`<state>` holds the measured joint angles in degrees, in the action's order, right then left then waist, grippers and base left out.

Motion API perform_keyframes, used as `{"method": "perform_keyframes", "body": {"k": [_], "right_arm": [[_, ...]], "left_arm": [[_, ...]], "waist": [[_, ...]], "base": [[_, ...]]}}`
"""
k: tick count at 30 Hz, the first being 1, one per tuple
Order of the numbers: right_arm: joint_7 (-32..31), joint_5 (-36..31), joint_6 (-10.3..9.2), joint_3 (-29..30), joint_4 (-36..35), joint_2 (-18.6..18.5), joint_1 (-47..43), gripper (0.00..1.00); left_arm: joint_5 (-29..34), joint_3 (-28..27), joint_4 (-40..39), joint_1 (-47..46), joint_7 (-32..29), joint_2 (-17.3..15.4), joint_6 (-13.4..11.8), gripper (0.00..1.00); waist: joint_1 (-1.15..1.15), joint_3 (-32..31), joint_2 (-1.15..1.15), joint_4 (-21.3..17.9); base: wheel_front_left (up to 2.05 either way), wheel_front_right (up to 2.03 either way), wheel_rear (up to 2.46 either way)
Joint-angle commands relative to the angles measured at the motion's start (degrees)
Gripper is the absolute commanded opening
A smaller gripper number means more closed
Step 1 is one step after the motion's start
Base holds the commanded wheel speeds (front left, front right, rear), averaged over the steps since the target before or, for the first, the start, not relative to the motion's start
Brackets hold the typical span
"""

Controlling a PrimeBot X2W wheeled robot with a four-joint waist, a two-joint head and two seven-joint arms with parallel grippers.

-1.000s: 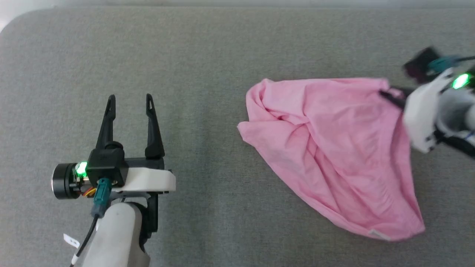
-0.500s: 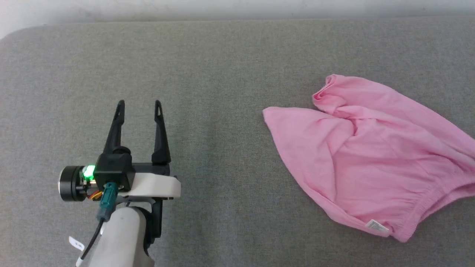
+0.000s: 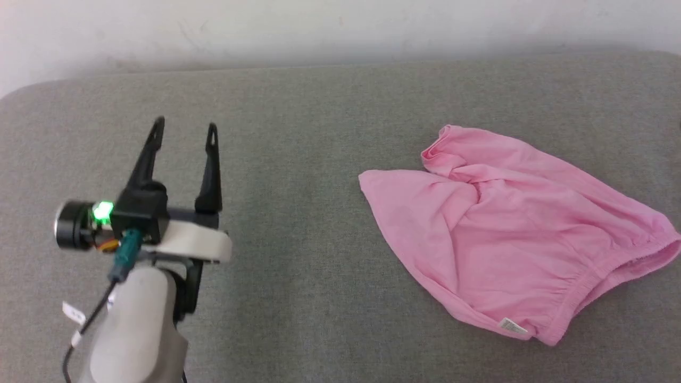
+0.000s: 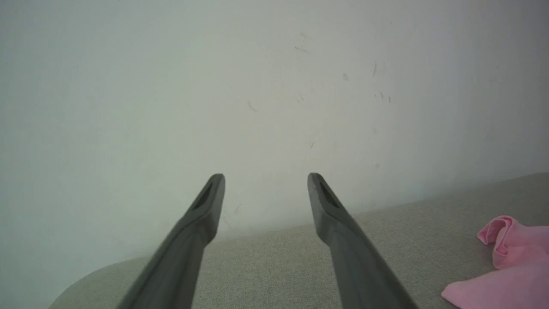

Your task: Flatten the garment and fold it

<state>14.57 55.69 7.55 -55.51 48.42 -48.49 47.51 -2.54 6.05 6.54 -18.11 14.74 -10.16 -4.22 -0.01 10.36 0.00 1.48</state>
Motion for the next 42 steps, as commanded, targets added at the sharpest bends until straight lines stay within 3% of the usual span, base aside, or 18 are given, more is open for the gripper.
{"method": "perform_keyframes", "body": {"k": [1,5,9,11,14,16,21,27,31,36,42], "right_arm": [[0.36,-4.64,-0.06,6.17,-2.63,1.17,2.68,1.0],[0.4,-18.09,-0.06,27.15,-12.91,5.95,-2.27,1.0],[0.41,-33.53,-0.06,47.38,-28.33,15.18,-15.14,1.0],[0.41,-39.59,-0.06,54.35,-36.43,20.77,-21.07,1.0],[0.42,-45.24,-0.06,59.95,-46.58,27.63,-27.12,1.0],[0.42,-47.02,-0.06,61.76,-51.55,31.0,-29.32,1.0],[0.42,-49.56,-0.06,62.62,-59.7,37.28,-32.97,1.0],[0.42,-50.27,-0.06,62.34,-64.15,43.04,-36.21,1.0],[0.42,-50.06,-0.06,61.41,-64.3,44.74,-37.65,1.0],[0.42,-49.53,-0.06,59.7,-63.01,45.41,-36.87,1.0],[0.42,-49.35,-0.06,58.9,-61.44,45.57,-35.53,1.0]], "left_arm": [[-0.41,-0.01,1.35,-3.32,0.26,-1.07,1.59,1.0],[0.62,2.18,6.25,-10.27,0.26,-3.53,5.79,1.0],[0.42,5.02,12.02,-17.62,-1.69,-4.29,9.26,1.0],[-0.07,7.12,14.69,-21.11,-3.87,-4.39,10.48,1.0],[-2.26,10.89,18.84,-26.08,-8.35,-4.06,11.45,1.0],[-4.64,14.85,21.51,-29.27,-12.03,-3.9,11.64,1.0],[-16.51,31.6,25.72,-36.64,-24.48,-5.83,11.69,1.0],[-32.4,49.77,24.54,-43.93,-39.67,-10.43,11.7,1.0],[-38.78,58.96,23.64,-47.92,-45.62,-13.33,11.7,1.0],[-43.64,65.46,24.86,-50.28,-50.07,-15.1,11.7,1.0],[-44.09,67.11,25.16,-49.28,-53.18,-16.6,11.71,1.0]], "waist": [[0.01,-1.17,0.0,-1.56],[0.01,-1.09,0.0,-2.78],[0.01,-0.51,0.0,-3.78],[0.01,0.01,0.0,-4.15],[0.01,0.89,0.0,-4.67],[0.01,1.58,0.0,-5.13],[0.01,3.33,0.0,-6.75],[0.01,5.79,0.0,-9.07],[0.01,7.69,0.0,-10.92],[0.01,10.16,0.0,-13.5],[0.01,11.8,0.0,-15.42]], "base": [[0.0,0.0,0.0],[0.0,0.0,0.0],[0.0,0.0,0.0],[0.0,0.0,0.0],[0.0,0.0,0.0],[0.0,0.0,0.0],[0.0,0.0,0.0],[0.0,0.0,0.0],[0.0,0.0,0.0],[0.0,0.0,0.0],[0.0,0.0,0.0]]}}
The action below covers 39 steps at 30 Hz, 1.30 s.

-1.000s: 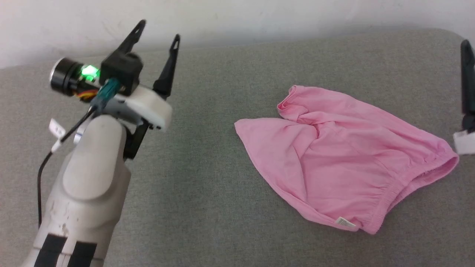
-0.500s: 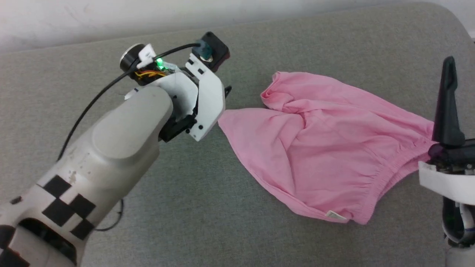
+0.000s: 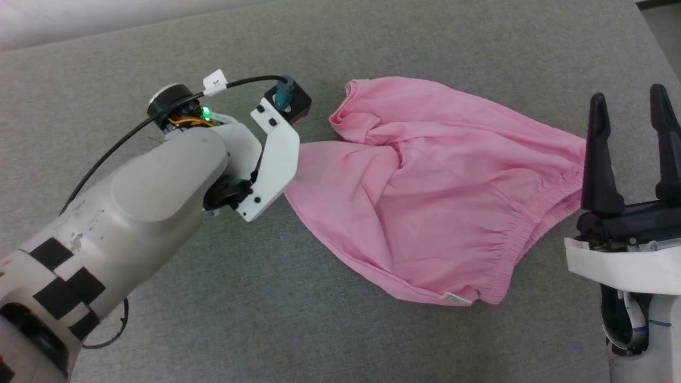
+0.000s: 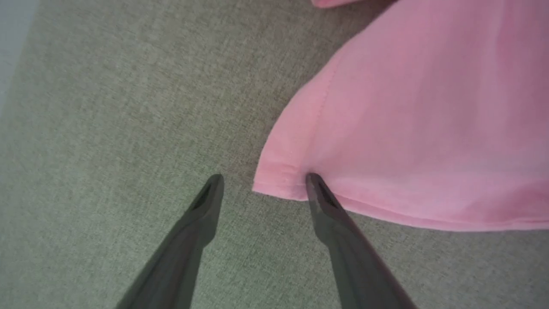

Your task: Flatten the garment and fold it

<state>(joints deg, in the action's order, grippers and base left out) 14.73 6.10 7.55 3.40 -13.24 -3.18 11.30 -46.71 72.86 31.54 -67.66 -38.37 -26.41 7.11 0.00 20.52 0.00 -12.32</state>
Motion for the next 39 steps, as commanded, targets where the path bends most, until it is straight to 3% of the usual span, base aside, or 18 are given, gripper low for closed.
{"method": "perform_keyframes", "body": {"k": [1,4,5,6,10,14,18,21,25,28,34,39], "right_arm": [[0.27,0.29,-0.06,-0.15,0.52,0.27,0.85,1.0],[0.27,0.1,-0.06,-0.38,0.98,0.28,1.15,1.0],[0.27,0.1,-0.06,-0.31,1.13,0.28,1.15,1.0],[0.27,0.02,-0.06,-0.2,1.35,0.29,1.06,1.0],[0.27,-1.35,-0.06,-0.54,1.94,0.29,0.75,1.0],[0.27,-3.0,-0.06,-0.64,1.77,-0.29,0.36,1.0],[0.27,-3.69,-0.06,-1.44,2.29,-3.47,-0.04,1.0],[0.27,-3.76,-0.06,-3.29,3.53,-7.11,-0.6,1.0],[0.27,-2.53,-0.06,-7.72,5.97,-13.75,-0.54,1.0],[-1.83,0.26,-0.06,-13.76,7.81,-20.85,0.65,1.0],[-17.73,13.1,-0.06,-32.34,5.15,-37.37,6.05,1.0],[-32.44,21.51,-0.06,-47.97,2.11,-46.01,14.59,1.0]], "left_arm": [[0.55,0.39,0.0,0.69,-0.78,-0.65,0.37,1.0],[2.59,0.46,-1.45,2.84,-4.05,-1.85,0.37,1.0],[2.6,0.47,-1.83,3.21,-4.21,-2.15,0.37,0.78],[2.36,0.47,-2.3,3.54,-4.1,-2.3,0.37,0.0],[0.45,0.48,-3.92,3.51,-0.17,-3.25,0.37,0.0],[-1.98,0.37,-4.49,3.02,9.17,-4.67,0.37,0.0],[-4.05,-2.62,-3.63,5.47,19.37,-7.35,0.17,0.0],[-5.32,-4.55,-3.25,9.21,24.79,-9.7,-1.66,0.0],[-7.53,-6.32,-4.38,15.27,29.8,-12.88,-4.67,0.0],[-9.25,-7.01,-6.21,20.04,32.39,-14.89,-6.72,0.0],[-11.42,-7.47,-10.39,26.31,34.71,-16.34,-10.86,0.0],[-11.46,-7.59,-12.19,26.81,35.2,-16.12,-12.04,0.0]], "waist": [[0.0,1.8,0.0,-1.81],[0.0,1.96,0.0,-2.06],[0.0,1.89,0.0,-1.97],[0.0,1.67,0.0,-1.7],[0.0,-0.08,0.0,-0.28],[0.0,-2.86,0.0,1.83],[0.0,-5.68,0.0,4.1],[0.0,-7.51,0.0,5.84],[0.0,-9.51,0.0,7.77],[0.0,-10.73,0.0,8.81],[0.0,-11.95,0.0,10.59],[0.0,-11.58,0.0,11.31]], "base": [[0.0,0.0,0.0],[0.0,0.0,0.0],[0.0,0.0,0.0],[0.0,0.0,0.0],[0.0,0.0,0.0],[0.0,0.0,0.0],[0.0,0.0,0.0],[0.0,0.0,0.0],[0.0,0.0,0.0],[0.0,0.0,0.0],[0.0,0.0,0.0],[0.0,0.0,0.0]]}}
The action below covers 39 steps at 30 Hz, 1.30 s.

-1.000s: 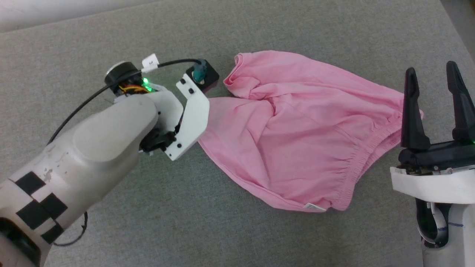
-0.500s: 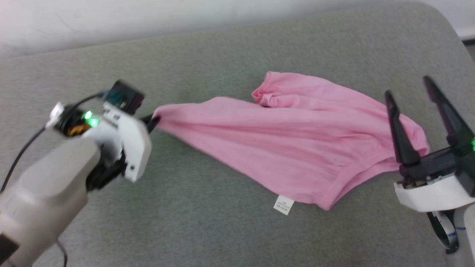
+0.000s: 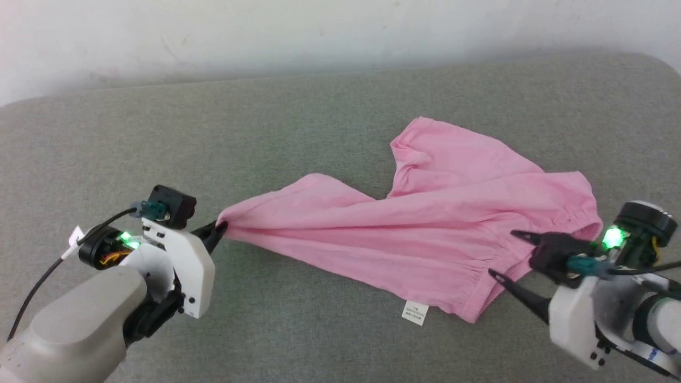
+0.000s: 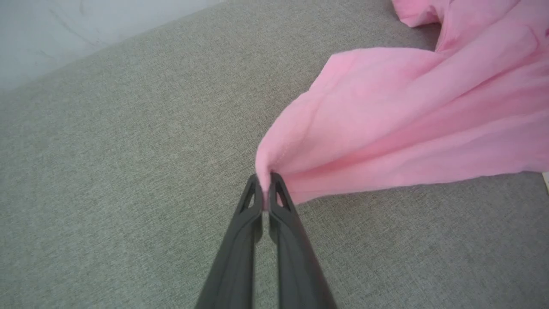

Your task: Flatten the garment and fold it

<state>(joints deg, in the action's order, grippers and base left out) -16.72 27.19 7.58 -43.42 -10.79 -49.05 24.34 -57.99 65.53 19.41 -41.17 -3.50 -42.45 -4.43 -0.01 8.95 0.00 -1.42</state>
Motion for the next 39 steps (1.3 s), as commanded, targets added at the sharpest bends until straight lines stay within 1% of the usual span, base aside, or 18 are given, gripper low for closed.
{"method": "perform_keyframes", "body": {"k": [1,3,5,7,10,12,16,19,21,22,23,25,28,33,35,37,38,39], "right_arm": [[-3.21,1.43,-0.09,-4.13,-0.6,-0.6,3.59,1.0],[-7.35,3.38,-0.09,-9.95,-0.39,-0.82,7.4,1.0],[-10.48,3.21,-0.09,-15.55,0.7,-0.57,11.56,1.0],[-12.17,4.77,-0.09,-20.01,2.66,1.03,14.46,1.0],[-13.33,7.9,-0.09,-24.99,6.99,3.3,17.6,1.0],[-13.21,9.75,-0.09,-27.04,10.64,4.63,18.81,1.0],[-11.92,12.96,-0.09,-29.21,17.3,7.64,18.95,1.0],[-11.48,12.4,-0.09,-29.81,20.87,9.57,17.8,1.0],[-12.24,12.14,-0.09,-29.88,21.44,10.88,15.31,1.0],[-12.25,11.71,-0.09,-29.89,21.42,11.13,14.6,0.49],[-11.5,11.36,-0.09,-29.9,21.6,11.18,14.42,0.0],[-9.24,10.36,-0.09,-29.91,21.68,10.88,14.64,0.0],[-4.05,10.33,-0.09,-29.91,21.38,9.89,15.76,0.0],[3.23,7.95,-0.09,-29.78,16.96,6.92,17.91,0.0],[5.9,7.41,-0.09,-28.42,15.11,5.55,19.25,0.0],[8.57,7.55,-0.09,-25.59,13.6,4.57,20.2,0.0],[8.57,7.55,-0.09,-25.59,13.6,4.57,20.2,0.0],[9.63,7.66,-0.09,-24.24,12.69,4.19,20.68,0.0]], "left_arm": [[-0.03,-0.33,-0.19,0.13,0.47,-0.01,-0.63,0.0],[0.22,-0.42,-0.34,-0.39,0.61,0.24,-0.77,0.0],[0.46,-0.61,-0.02,-1.0,1.1,0.51,-0.5,0.0],[0.79,-0.58,0.3,-1.58,1.33,0.89,-0.25,0.0],[1.21,-0.7,0.81,-2.61,1.71,1.5,0.04,0.0],[1.55,-0.74,1.0,-3.29,1.93,2.01,0.08,0.0],[2.15,-0.78,1.51,-4.52,2.29,2.63,0.32,0.0],[2.44,-0.76,2.07,-5.27,2.58,3.21,0.74,0.0],[2.36,-0.83,2.45,-5.43,2.9,3.61,0.97,0.0],[2.37,-0.79,2.69,-5.46,3.0,3.78,1.08,0.0],[2.37,-0.74,2.97,-5.42,3.14,3.91,1.17,0.0],[2.04,-0.82,3.58,-5.0,3.67,4.2,1.37,0.0],[1.47,-0.89,4.4,-3.97,4.44,4.45,1.46,0.0],[0.12,-2.07,5.17,-2.63,6.62,4.37,1.28,0.0],[-0.19,-2.81,5.04,-2.84,7.53,4.24,1.04,0.0],[-0.48,-3.57,4.61,-3.66,7.93,4.21,0.91,0.0],[-0.48,-3.57,4.61,-3.66,7.93,4.21,0.91,0.0],[-0.48,-3.74,4.27,-4.3,7.73,4.17,1.09,0.0]], "waist": [[0.01,0.24,0.0,0.47],[0.01,0.92,0.0,0.59],[0.01,1.62,0.0,0.68],[0.01,2.37,0.0,0.79],[0.01,3.59,0.0,1.16],[0.01,4.43,0.0,1.55],[0.01,6.14,0.0,2.25],[0.01,7.06,0.0,2.79],[0.01,7.36,0.0,2.91],[0.01,7.44,0.0,2.94],[0.01,7.41,0.0,2.87],[0.01,6.9,0.0,2.53],[0.01,5.38,0.0,1.79],[0.01,1.91,0.0,0.3],[0.01,0.72,0.0,-0.07],[0.01,-0.28,0.0,-0.12],[0.01,-0.28,0.0,-0.12],[0.01,-0.64,0.0,-0.09]], "base": [[0.0,0.0,0.0],[0.0,0.0,0.0],[0.0,0.0,0.0],[0.0,0.0,0.0],[0.0,0.0,0.0],[0.0,0.0,0.0],[0.0,0.0,0.0],[0.0,0.0,0.0],[0.0,0.0,0.0],[0.0,0.0,0.0],[0.0,0.0,0.0],[0.0,0.0,0.0],[0.0,0.0,0.0],[0.0,0.0,0.0],[0.0,0.0,0.0],[0.0,0.0,0.0],[0.0,0.0,0.0],[0.0,0.0,0.0]]}}
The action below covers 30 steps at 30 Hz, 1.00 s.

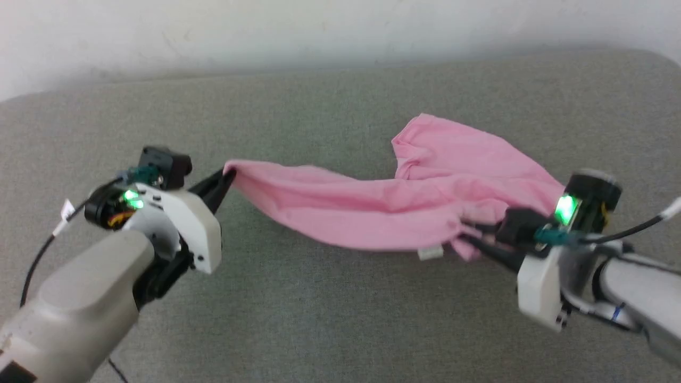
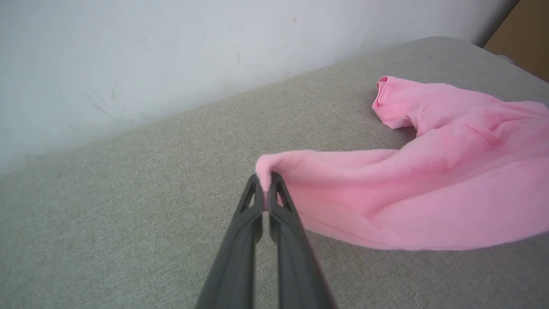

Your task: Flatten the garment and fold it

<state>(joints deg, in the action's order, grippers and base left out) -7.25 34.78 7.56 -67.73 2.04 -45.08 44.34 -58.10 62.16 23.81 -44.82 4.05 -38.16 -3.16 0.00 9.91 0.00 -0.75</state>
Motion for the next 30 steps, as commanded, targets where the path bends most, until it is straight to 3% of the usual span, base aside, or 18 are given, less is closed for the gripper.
{"method": "perform_keyframes", "body": {"k": [1,6,10,16,30], "right_arm": [[1.24,0.05,-0.08,1.65,-0.94,-0.09,1.24,0.0],[4.7,-1.64,-0.08,9.26,-2.74,-0.66,4.39,0.0],[6.43,-1.75,-0.08,16.34,-1.66,0.97,7.39,0.0],[6.64,-1.28,-0.08,22.47,1.72,3.82,15.66,0.0],[8.06,-6.96,-0.08,21.46,15.43,6.38,49.67,0.0]], "left_arm": [[-0.33,-0.75,-0.51,-1.52,0.28,-0.26,0.01,0.0],[0.37,-2.75,-1.85,-7.43,-0.14,-0.71,0.57,0.0],[0.91,-5.07,-1.81,-13.73,-0.19,0.01,0.58,0.0],[2.77,-8.72,1.13,-24.77,1.17,3.26,-1.13,0.0],[8.1,-17.63,11.66,-53.39,9.12,10.38,-4.7,0.0]], "waist": [[0.0,-1.82,0.0,-0.75],[0.0,-2.29,0.0,-0.28],[0.0,-0.96,0.0,0.14],[0.0,4.24,0.0,0.52],[0.0,21.14,0.0,1.03]], "base": [[0.0,0.0,0.0],[0.0,0.0,0.0],[0.0,0.0,0.0],[0.0,0.0,0.0],[0.0,0.0,0.0]]}}
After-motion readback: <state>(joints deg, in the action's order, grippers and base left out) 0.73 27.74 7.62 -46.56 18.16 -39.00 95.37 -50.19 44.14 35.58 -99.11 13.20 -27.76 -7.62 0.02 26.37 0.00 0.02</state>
